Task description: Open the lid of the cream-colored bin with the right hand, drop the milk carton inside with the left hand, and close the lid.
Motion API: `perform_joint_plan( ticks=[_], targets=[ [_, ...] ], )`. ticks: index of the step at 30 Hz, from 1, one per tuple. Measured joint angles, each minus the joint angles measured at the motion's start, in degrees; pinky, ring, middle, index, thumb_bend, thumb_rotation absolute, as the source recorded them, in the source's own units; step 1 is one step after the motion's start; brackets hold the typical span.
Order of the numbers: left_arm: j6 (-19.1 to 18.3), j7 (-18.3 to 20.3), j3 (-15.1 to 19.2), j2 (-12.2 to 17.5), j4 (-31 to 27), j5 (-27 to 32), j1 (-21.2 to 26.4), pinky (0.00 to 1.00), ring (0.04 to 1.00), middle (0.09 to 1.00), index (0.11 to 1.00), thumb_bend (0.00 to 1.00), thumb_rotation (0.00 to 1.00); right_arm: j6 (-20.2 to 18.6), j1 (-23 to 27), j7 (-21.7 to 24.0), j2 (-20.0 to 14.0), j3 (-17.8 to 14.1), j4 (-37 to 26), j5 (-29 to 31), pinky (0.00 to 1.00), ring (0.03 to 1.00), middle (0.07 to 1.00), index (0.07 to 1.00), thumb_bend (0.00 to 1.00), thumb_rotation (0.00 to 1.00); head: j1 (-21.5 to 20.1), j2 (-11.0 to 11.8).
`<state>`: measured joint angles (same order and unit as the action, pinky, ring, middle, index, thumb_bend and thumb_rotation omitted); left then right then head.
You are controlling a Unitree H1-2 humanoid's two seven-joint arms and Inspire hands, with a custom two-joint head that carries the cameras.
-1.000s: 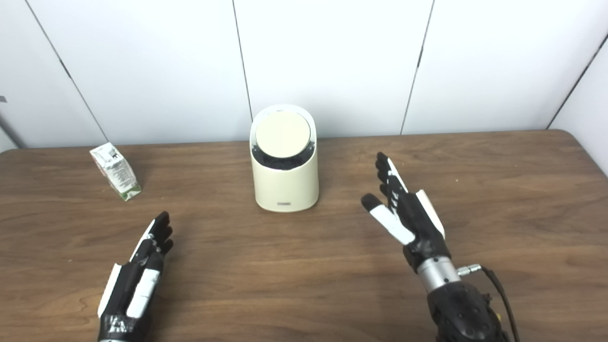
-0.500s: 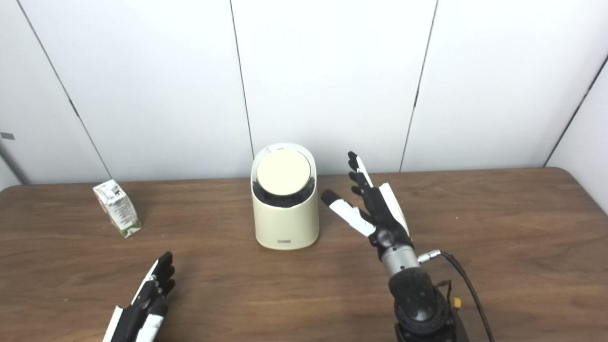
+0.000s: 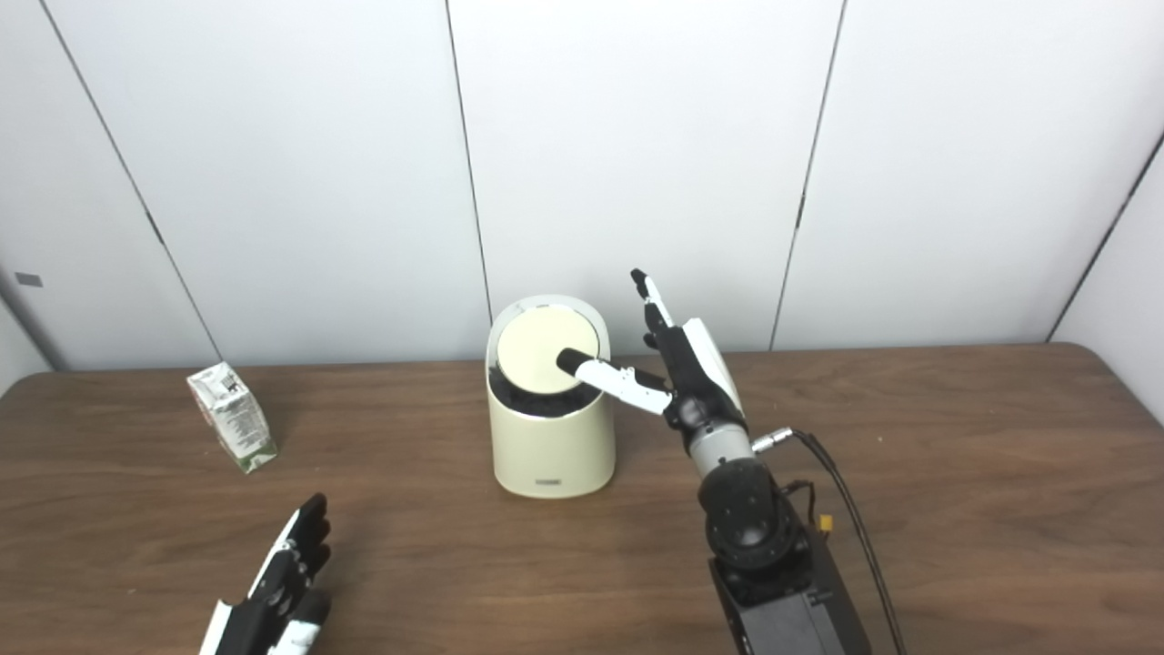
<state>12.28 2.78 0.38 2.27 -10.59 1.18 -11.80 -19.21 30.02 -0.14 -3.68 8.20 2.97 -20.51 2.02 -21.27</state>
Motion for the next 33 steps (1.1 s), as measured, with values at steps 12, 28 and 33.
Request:
perform_joint_plan(
  ticks=[12, 28, 33],
  targets=[
    [0.28, -0.54, -0.65, -0.23, 0.39, -2.54, 0.59, 1.0, 1.0, 1.0, 1.0, 0.81, 0.74, 1.96, 5.89, -4.2, -0.09, 1.69, 9.23, -4.02, 0.82, 0.943, 0.999, 1.0, 0.93, 0.52, 1.14, -0.09],
    [0.31, -0.56, -1.09, -0.4, 0.4, -4.84, 0.66, 1.0, 1.0, 1.0, 1.0, 0.76, 0.72, 5.58, 7.89, -5.7, -1.54, 2.48, 13.59, -6.04, 0.98, 1.0, 1.0, 1.0, 0.88, 0.39, 1.58, -1.14],
    [0.32, -0.56, -1.18, -0.45, 0.4, -5.03, 0.7, 1.0, 1.0, 1.0, 1.0, 0.75, 0.73, 6.61, 8.41, -5.96, -2.75, 3.31, 13.51, -7.62, 0.98, 1.0, 1.0, 1.0, 0.93, 0.33, 1.58, -1.23]
  ],
)
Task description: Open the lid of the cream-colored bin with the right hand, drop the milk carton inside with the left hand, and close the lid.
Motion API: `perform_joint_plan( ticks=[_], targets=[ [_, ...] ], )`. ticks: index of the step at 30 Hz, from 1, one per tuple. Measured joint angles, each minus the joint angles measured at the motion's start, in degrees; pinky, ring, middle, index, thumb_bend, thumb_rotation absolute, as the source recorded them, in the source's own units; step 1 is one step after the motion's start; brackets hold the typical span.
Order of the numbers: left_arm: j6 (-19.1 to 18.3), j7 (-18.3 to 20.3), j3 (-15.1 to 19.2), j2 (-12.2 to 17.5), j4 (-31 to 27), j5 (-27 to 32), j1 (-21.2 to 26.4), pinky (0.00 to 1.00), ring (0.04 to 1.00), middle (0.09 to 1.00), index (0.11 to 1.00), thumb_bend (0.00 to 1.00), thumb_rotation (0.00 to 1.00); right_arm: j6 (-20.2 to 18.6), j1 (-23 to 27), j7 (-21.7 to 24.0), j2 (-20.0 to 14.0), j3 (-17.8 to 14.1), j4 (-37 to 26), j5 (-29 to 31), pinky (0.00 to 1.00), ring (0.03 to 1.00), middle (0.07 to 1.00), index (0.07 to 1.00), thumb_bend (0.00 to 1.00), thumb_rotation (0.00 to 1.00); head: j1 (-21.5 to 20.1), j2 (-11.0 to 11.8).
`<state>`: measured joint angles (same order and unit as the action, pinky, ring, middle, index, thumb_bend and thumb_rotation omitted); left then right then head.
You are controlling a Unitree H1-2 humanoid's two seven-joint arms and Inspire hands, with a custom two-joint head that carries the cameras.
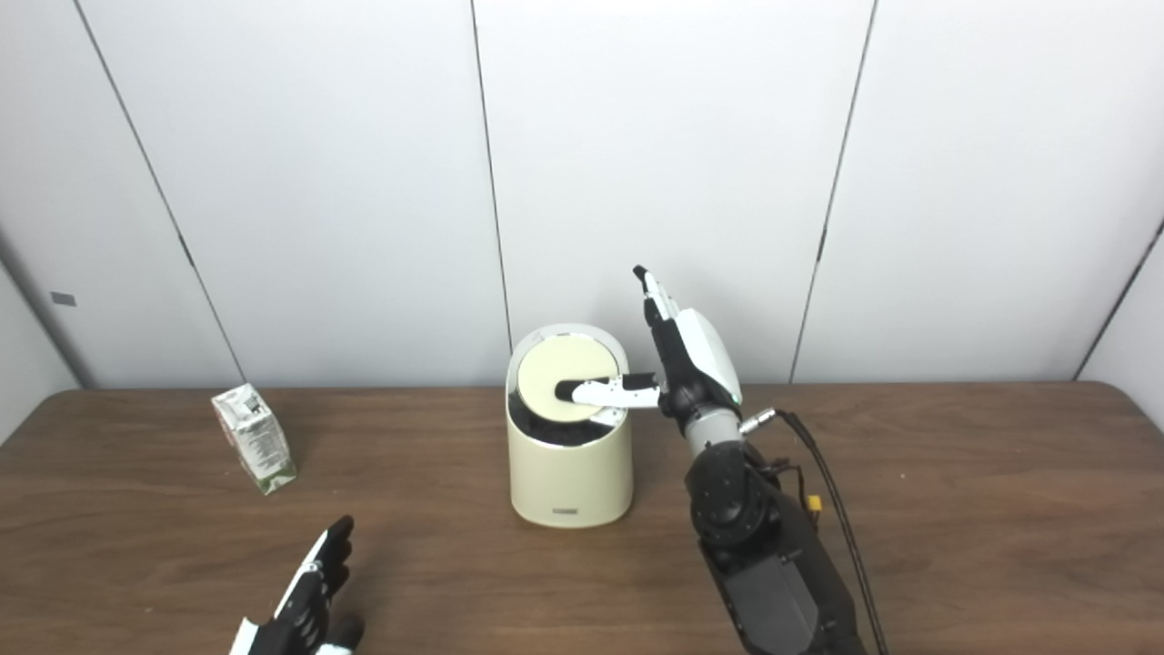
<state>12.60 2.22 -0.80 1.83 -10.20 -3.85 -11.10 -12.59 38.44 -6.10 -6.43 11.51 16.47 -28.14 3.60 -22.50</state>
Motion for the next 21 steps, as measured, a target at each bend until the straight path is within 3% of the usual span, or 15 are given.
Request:
perform_joint_plan(
  ticks=[3, 10, 16, 21],
  targets=[
    [0.0, 0.0, -0.02, -0.01, 0.0, -0.09, 0.0, 1.0, 1.0, 1.0, 1.0, 0.75, 0.74, 0.62, 0.44, -0.52, -0.95, 1.62, -0.34, -2.22, 0.99, 1.0, 1.0, 1.0, 0.96, 0.32, 0.44, -0.26],
    [0.02, -0.01, -0.2, -0.05, 0.0, -0.64, 0.0, 1.0, 1.0, 1.0, 1.0, 0.78, 0.74, 1.85, 3.31, -0.97, -5.83, 9.3, -2.17, -14.02, 1.0, 1.0, 0.988, 1.0, 1.0, 0.26, 0.62, -0.61],
    [0.02, -0.03, -0.31, -0.12, -0.02, -0.95, 0.01, 1.0, 1.0, 1.0, 1.0, 0.78, 0.74, 1.87, 4.84, -0.52, -6.17, 10.97, -2.25, -17.83, 1.0, 1.0, 0.992, 1.0, 1.0, 0.25, 0.62, -1.05],
    [0.02, -0.08, -0.52, -0.16, -0.15, -1.83, -0.06, 1.0, 1.0, 1.0, 1.0, 0.77, 0.75, 2.21, 4.86, -0.31, -6.5, 11.32, -2.14, -18.33, 1.0, 1.0, 0.993, 1.0, 1.0, 0.32, 0.7, -1.41]
  ],
)
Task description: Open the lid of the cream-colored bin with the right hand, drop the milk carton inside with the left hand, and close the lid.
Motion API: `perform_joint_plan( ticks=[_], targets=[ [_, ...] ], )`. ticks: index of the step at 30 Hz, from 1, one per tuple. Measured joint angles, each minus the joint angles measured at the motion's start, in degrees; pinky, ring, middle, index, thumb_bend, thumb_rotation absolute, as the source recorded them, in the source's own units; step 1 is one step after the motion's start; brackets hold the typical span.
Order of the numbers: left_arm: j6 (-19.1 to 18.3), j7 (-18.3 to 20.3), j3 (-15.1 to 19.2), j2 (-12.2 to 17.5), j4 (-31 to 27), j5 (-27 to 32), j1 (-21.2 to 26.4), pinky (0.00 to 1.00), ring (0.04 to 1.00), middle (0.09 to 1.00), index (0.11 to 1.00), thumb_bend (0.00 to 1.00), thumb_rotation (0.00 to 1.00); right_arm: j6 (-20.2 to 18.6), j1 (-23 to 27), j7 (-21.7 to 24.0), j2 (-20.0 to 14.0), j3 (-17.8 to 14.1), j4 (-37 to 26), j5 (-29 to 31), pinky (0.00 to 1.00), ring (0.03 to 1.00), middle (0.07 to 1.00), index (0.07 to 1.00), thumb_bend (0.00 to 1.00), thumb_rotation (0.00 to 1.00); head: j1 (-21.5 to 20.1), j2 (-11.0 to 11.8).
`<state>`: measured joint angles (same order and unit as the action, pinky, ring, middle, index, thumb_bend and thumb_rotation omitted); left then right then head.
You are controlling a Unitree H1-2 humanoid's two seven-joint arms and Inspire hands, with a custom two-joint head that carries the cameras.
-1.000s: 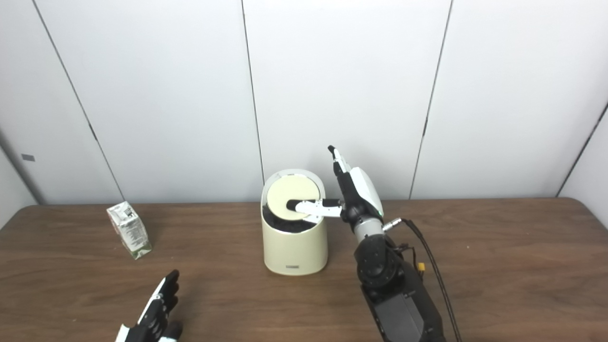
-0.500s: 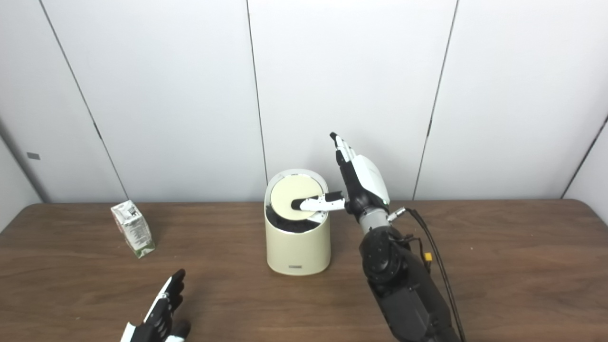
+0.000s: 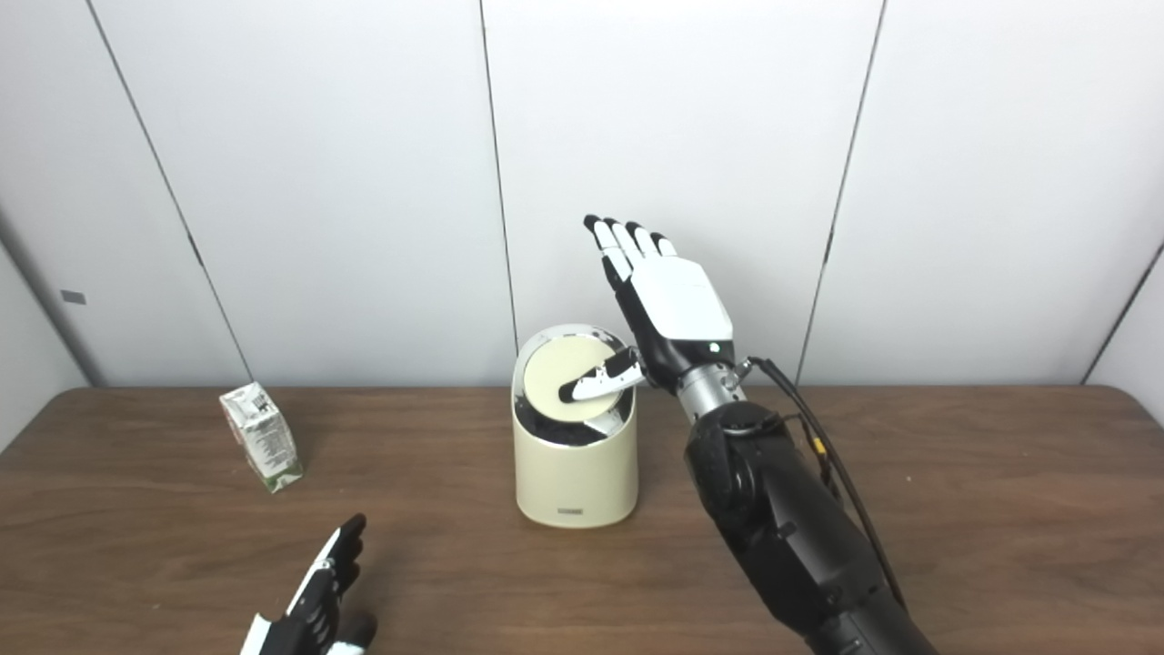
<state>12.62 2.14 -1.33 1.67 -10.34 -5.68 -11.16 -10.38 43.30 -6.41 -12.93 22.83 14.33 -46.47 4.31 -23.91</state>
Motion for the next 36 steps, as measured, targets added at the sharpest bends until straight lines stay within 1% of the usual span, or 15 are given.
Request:
perform_joint_plan(
  ticks=[1, 4, 6, 7, 9, 11, 13, 14, 16, 18, 22, 25, 30, 32, 36],
  targets=[
    [0.0, 0.0, -0.08, -0.02, -0.05, -0.3, -0.03, 1.0, 1.0, 1.0, 1.0, 0.77, 0.76, 0.05, 0.0, 0.1, 0.0, -0.03, 0.04, 0.02, 1.0, 1.0, 0.994, 1.0, 1.0, 0.33, 0.09, -0.17],
    [0.0, 0.0, -0.23, -0.07, -0.21, -0.65, -0.16, 1.0, 1.0, 1.0, 1.0, 0.77, 0.76, 1.37, -0.41, 1.19, 0.09, -1.32, 0.12, 2.22, 1.0, 1.0, 0.996, 1.0, 1.0, 0.43, -0.09, -0.26],
    [0.0, 0.01, -0.26, -0.08, -0.28, -0.65, -0.2, 1.0, 1.0, 1.0, 1.0, 0.77, 0.76, 1.54, -1.27, 2.08, 0.21, -2.75, 0.2, 4.55, 0.92, 0.982, 0.992, 1.0, 0.95, 0.56, -0.18, -0.26],
    [0.0, 0.02, -0.26, -0.08, -0.34, -0.62, -0.25, 1.0, 1.0, 1.0, 1.0, 0.77, 0.76, 1.54, -1.91, 2.57, 0.63, -4.01, 0.19, 6.21, 0.92, 0.981, 0.991, 1.0, 0.94, 0.57, -0.18, -0.26],
    [0.0, 0.01, -0.26, -0.1, -0.48, -0.62, -0.44, 1.0, 1.0, 1.0, 1.0, 0.76, 0.76, 0.91, -3.29, 4.14, 2.47, -7.85, 0.07, 11.56, 0.81, 0.923, 0.977, 1.0, 0.89, 0.66, -0.18, -0.44],
    [0.0, -0.02, -0.27, -0.2, -0.62, -0.65, -0.58, 1.0, 1.0, 1.0, 1.0, 0.76, 0.76, -1.74, -4.68, 6.4, 4.87, -12.7, -1.06, 18.38, 0.77, 0.903, 0.972, 1.0, 0.84, 0.77, -0.18, -0.44],
    [0.0, -0.31, -0.25, -0.3, -0.81, -0.66, -0.75, 1.0, 1.0, 1.0, 1.0, 0.76, 0.76, -5.77, -5.88, 9.01, 6.49, -16.17, -3.89, 24.06, 0.84, 0.943, 0.979, 1.0, 0.8, 0.96, -0.44, -0.61],
    [-0.01, -0.5, -0.26, -0.34, -0.9, -0.66, -0.8, 1.0, 1.0, 1.0, 1.0, 0.76, 0.76, -8.65, -6.3, 11.14, 6.97, -17.62, -6.12, 27.23, 0.89, 0.967, 0.989, 1.0, 0.79, 0.98, -0.53, -0.7],
    [-0.01, -0.83, -0.24, -0.38, -0.98, -0.65, -0.88, 1.0, 1.0, 1.0, 1.0, 0.75, 0.76, -13.94, -6.75, 13.83, 8.47, -22.07, -10.35, 33.22, 0.94, 0.988, 0.998, 1.0, 0.76, 0.99, -0.7, -0.7],
    [-0.01, -0.9, -0.26, -0.4, -1.02, -0.64, -0.93, 1.0, 1.0, 1.0, 1.0, 0.74, 0.76, -16.24, -6.91, 15.18, 9.01, -24.77, -12.96, 37.39, 0.93, 0.983, 0.999, 1.0, 0.75, 1.0, -0.97, -0.88],
    [0.07, -0.92, -0.26, -0.36, -1.02, -0.19, -0.91, 1.0, 1.0, 1.0, 1.0, 0.72, 0.75, -16.51, -9.96, 16.42, 7.4, -25.56, -17.94, 39.34, 0.93, 0.978, 0.987, 1.0, 0.74, 1.0, -1.49, -1.14],
    [0.1, -0.92, -0.26, -0.31, -1.02, 0.05, -0.92, 1.0, 1.0, 1.0, 1.0, 0.71, 0.77, -16.61, -15.49, 17.11, 5.76, -25.87, -20.95, 40.63, 0.93, 0.982, 0.988, 1.0, 0.71, 1.0, -1.67, -1.23],
    [0.11, -0.92, 0.35, -0.25, -1.04, 1.13, -1.14, 1.0, 1.0, 1.0, 1.0, 0.69, 0.75, -16.57, -23.98, 17.64, 2.37, -27.03, -23.45, 42.78, 0.96, 0.993, 0.986, 1.0, 0.77, 1.0, -2.46, -1.58],
    [0.1, -0.82, 0.58, -0.17, -1.03, 2.4, -1.17, 1.0, 1.0, 1.0, 1.0, 0.64, 0.74, -16.3, -26.88, 17.6, 1.42, -27.87, -24.71, 43.99, 0.96, 0.976, 0.976, 0.988, 0.76, 1.0, -2.9, -1.93],
    [0.09, -0.27, 0.87, 0.15, -1.04, 4.44, -1.2, 1.0, 1.0, 1.0, 1.0, 0.63, 0.75, -15.62, -32.64, 17.31, 1.49, -28.16, -28.06, 45.56, 0.96, 0.971, 0.974, 0.973, 0.74, 1.0, -3.25, -2.63]
  ],
)
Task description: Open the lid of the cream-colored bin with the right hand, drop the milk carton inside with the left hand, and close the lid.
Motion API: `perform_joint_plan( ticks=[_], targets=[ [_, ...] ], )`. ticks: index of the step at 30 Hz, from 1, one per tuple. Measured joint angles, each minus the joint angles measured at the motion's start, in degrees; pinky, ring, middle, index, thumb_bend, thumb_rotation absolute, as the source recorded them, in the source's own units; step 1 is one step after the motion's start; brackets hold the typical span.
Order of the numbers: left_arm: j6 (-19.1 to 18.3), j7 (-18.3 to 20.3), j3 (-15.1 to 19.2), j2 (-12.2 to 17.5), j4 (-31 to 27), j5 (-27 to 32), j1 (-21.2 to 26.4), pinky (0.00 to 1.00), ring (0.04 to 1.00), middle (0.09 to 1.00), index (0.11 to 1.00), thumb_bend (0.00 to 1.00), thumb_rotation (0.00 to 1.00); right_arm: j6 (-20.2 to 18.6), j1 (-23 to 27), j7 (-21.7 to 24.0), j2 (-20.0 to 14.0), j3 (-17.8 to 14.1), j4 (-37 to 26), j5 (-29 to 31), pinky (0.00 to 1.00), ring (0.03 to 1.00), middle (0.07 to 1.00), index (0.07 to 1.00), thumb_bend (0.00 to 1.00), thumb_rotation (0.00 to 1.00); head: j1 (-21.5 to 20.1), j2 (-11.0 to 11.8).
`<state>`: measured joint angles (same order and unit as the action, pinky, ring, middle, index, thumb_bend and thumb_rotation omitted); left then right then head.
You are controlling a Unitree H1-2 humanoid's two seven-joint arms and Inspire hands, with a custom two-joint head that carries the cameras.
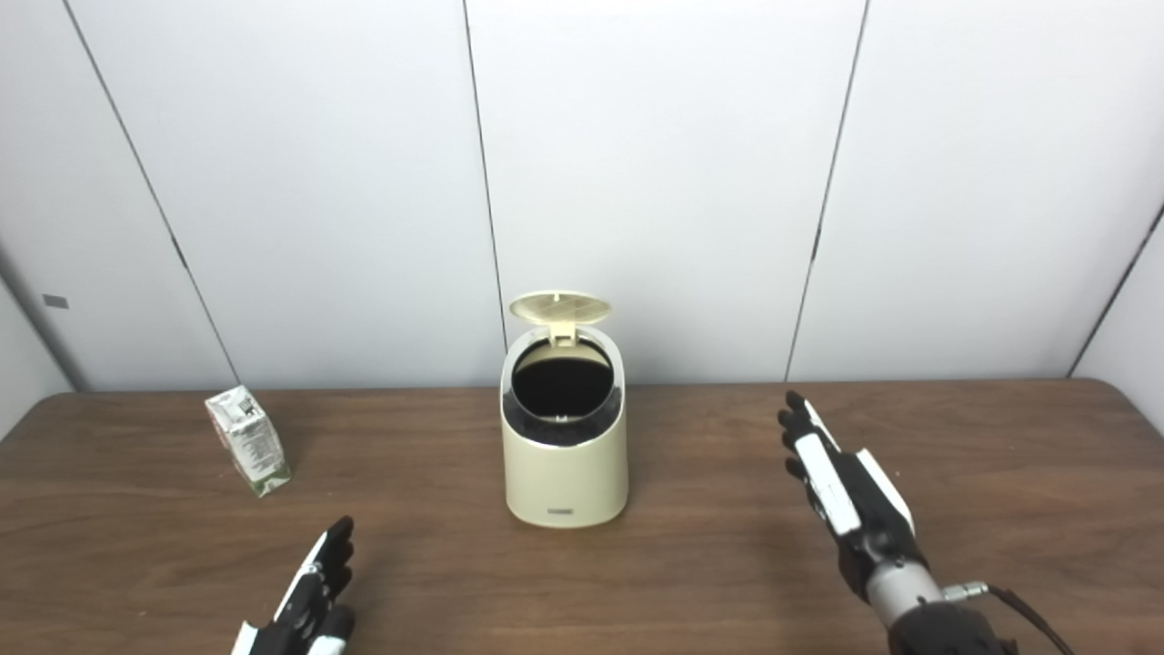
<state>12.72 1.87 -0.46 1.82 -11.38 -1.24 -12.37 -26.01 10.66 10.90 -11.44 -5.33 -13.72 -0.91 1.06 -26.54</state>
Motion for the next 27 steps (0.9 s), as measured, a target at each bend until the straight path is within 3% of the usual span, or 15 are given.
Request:
perform_joint_plan(
  ticks=[5, 10, 18, 22, 27],
  targets=[
    [-0.16, 0.39, 0.35, 0.05, -0.28, 0.3, -0.03, 1.0, 1.0, 1.0, 1.0, 0.67, 0.77, 3.44, -5.8, -1.82, 2.91, 0.06, -3.24, 1.24, 0.94, 0.968, 0.974, 0.969, 0.7, 1.0, 0.61, -0.62],
    [-0.28, 0.19, 0.52, -0.02, -0.51, -0.12, -0.08, 1.0, 1.0, 1.0, 1.0, 0.67, 0.78, 7.44, -9.95, -2.67, 5.75, -0.86, -3.96, 4.77, 0.97, 0.984, 0.994, 0.994, 0.66, 1.0, 5.18, -1.41],
    [-0.54, -1.8, 0.97, -0.45, -0.92, -0.35, -0.21, 0.96, 0.986, 0.995, 1.0, 0.74, 0.68, 18.11, -13.56, -2.36, 5.7, -1.57, -0.25, 7.6, 0.99, 0.992, 0.999, 1.0, 0.67, 0.93, 9.66, -2.46],
    [-0.51, -3.69, 2.02, -0.48, -1.63, -2.26, -0.32, 0.92, 0.97, 0.99, 1.0, 0.75, 0.67, 19.77, -13.96, -2.35, 5.05, -1.49, -0.39, 8.0, 0.96, 0.988, 0.994, 1.0, 0.67, 0.91, 12.38, -2.29],
    [-1.98, -5.99, 4.36, -0.46, -6.84, -4.64, -0.32, 0.9, 0.963, 0.981, 1.0, 0.73, 0.68, 19.45, -14.3, -2.43, 5.19, -1.52, -2.79, 11.56, 0.95, 0.977, 0.981, 1.0, 0.68, 0.83, 15.63, -2.2]
  ],
)
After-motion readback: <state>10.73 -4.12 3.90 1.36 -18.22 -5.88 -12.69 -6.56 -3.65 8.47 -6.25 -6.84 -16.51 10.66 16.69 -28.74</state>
